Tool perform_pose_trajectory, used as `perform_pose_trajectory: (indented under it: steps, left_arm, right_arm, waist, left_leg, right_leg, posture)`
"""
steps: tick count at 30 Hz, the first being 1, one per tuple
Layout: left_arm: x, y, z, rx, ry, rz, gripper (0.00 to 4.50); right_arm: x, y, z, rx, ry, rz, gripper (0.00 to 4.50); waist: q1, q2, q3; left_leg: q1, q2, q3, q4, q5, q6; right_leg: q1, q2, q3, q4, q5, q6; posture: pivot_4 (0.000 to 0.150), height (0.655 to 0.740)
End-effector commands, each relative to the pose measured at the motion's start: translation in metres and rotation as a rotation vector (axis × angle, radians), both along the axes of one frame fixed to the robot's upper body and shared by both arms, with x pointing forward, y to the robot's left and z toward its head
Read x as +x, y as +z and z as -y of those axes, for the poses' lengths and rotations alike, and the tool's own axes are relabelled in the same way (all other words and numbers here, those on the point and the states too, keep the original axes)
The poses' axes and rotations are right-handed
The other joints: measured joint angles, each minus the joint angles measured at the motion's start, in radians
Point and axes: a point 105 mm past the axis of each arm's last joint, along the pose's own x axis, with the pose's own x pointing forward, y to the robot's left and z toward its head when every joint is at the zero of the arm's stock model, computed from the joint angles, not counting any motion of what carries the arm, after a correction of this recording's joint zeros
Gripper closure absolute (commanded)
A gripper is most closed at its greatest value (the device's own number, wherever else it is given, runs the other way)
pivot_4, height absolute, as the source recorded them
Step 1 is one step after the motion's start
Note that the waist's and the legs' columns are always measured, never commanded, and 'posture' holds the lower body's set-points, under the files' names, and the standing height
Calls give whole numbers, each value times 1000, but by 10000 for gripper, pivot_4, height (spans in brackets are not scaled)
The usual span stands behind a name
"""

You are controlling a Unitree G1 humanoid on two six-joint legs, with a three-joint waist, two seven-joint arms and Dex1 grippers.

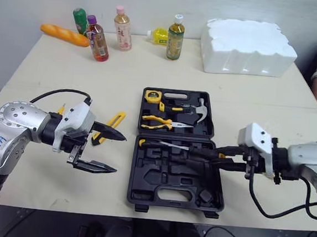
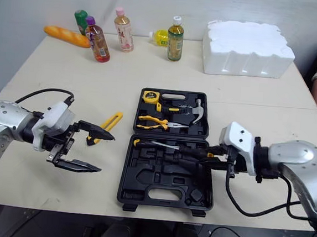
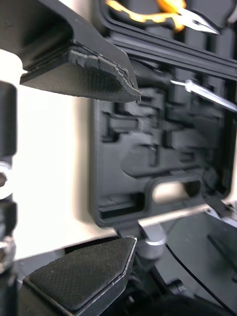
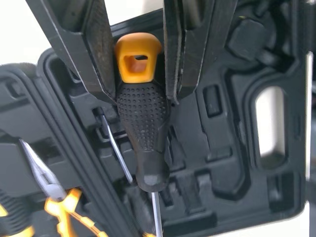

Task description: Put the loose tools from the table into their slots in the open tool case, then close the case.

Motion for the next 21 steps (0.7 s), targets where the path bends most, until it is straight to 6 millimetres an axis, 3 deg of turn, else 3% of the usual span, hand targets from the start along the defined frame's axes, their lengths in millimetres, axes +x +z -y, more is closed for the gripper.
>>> perform_pose_trajectory:
  steps: [1,5,15,18,21]
  left_arm:
    - [0,5,-2,-6,8,33,0]
    - [1,5,-3,-12,28,42,0]
    - [2,3,-1,-14,39,50,0]
    - [4,3,1,-19,36,56,0]
    - [4,3,3,-22,32,57,0]
  right_arm:
    - [6,-1,3,-56,36,38,36199]
    - [9,-14,5,-122,76,34,36199]
    - [17,-20,-6,-132,90,48,36199]
    - [21,-18,-18,-123,96,97,36199]
    - [21,-9,-19,-100,83,106,21241]
  waist:
    - [0,0,0]
    - [1,0,0]
    - [0,0,0]
    - [-1,0,0]
    - [0,0,0]
  left_leg:
    - [-1,0,0,0,0,0]
    - [-2,0,0,0,-1,0]
    - [-1,1,1,2,0,-2]
    - [-1,1,2,2,1,-2]
    - [-1,1,2,3,1,-3]
  right_leg:
    - [0,0,0,0,0,0]
    - [-1,0,-2,1,0,0]
    - [-3,0,-6,3,0,0]
    - [-3,0,-6,5,0,0]
    - [-4,0,-5,7,0,0]
  posture:
    - [1500,7383]
    - [1500,7383]
    - [1500,7383]
    - [1500,7383]
    - [1500,7383]
